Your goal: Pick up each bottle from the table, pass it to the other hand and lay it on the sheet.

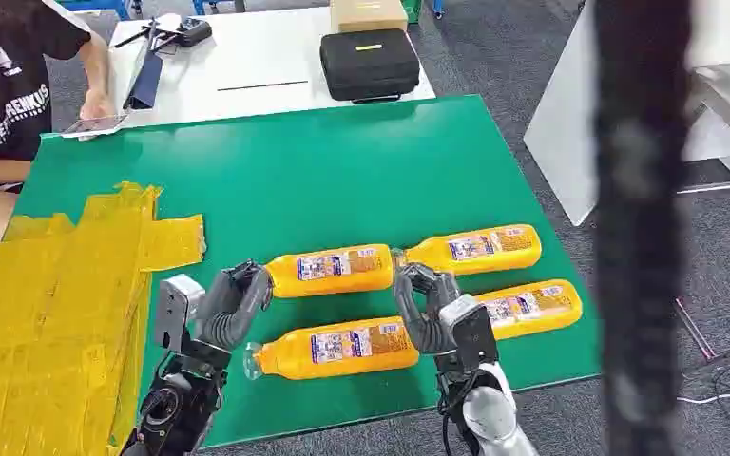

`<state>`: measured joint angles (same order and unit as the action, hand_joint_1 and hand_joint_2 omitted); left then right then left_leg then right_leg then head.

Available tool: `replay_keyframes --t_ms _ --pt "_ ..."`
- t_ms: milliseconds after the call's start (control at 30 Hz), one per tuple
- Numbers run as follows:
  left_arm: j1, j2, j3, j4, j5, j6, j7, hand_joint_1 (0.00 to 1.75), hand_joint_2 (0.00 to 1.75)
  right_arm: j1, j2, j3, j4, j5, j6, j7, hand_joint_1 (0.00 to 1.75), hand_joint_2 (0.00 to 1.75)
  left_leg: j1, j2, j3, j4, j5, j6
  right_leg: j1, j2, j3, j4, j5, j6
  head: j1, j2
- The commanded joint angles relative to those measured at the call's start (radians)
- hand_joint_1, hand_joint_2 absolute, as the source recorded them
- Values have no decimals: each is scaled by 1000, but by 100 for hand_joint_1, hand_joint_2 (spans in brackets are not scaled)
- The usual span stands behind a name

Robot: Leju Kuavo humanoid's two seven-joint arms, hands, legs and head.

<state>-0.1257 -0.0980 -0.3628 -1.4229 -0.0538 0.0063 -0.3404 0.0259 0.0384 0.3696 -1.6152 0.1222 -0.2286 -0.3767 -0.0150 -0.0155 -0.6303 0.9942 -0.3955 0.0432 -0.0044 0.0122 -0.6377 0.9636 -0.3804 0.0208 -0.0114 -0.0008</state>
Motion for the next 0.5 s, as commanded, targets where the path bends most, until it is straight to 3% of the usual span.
replay_keyframes --t_ms 33,67,100,367,433,500 --pt "25 -57 -17 104 -56 244 -253 0 175 -47 97 64 164 93 -178 -197 175 175 1 4 6 -1 -3 -3 1 2 5 -2 -1 -1 0 0" --pt "21 -54 -17 100 -45 249 -252 0 175 -54 87 68 161 114 -202 -197 54 175 2 6 15 0 -7 -6 2 3 13 -1 -6 -1 0 0" --pt "16 -51 -20 94 -38 252 -248 0 175 -63 79 75 156 142 -229 -195 5 175 1 2 6 -1 -2 -3 1 1 6 -1 -2 0 0 0" --pt "16 -40 -29 82 -18 257 -234 0 175 -91 50 108 136 244 -270 -142 0 175 1 2 7 0 -3 -3 1 0 7 -1 -3 0 0 0" --pt "18 -41 -28 84 -13 256 -233 0 175 -99 41 113 143 304 -298 -113 0 175 1 0 8 0 -3 -3 1 -1 8 -1 -3 0 0 0" --pt "21 -46 -25 88 -12 254 -233 0 175 -127 29 118 175 478 -348 -1 0 175 1 2 11 0 -5 -4 1 0 11 0 -5 0 0 0"
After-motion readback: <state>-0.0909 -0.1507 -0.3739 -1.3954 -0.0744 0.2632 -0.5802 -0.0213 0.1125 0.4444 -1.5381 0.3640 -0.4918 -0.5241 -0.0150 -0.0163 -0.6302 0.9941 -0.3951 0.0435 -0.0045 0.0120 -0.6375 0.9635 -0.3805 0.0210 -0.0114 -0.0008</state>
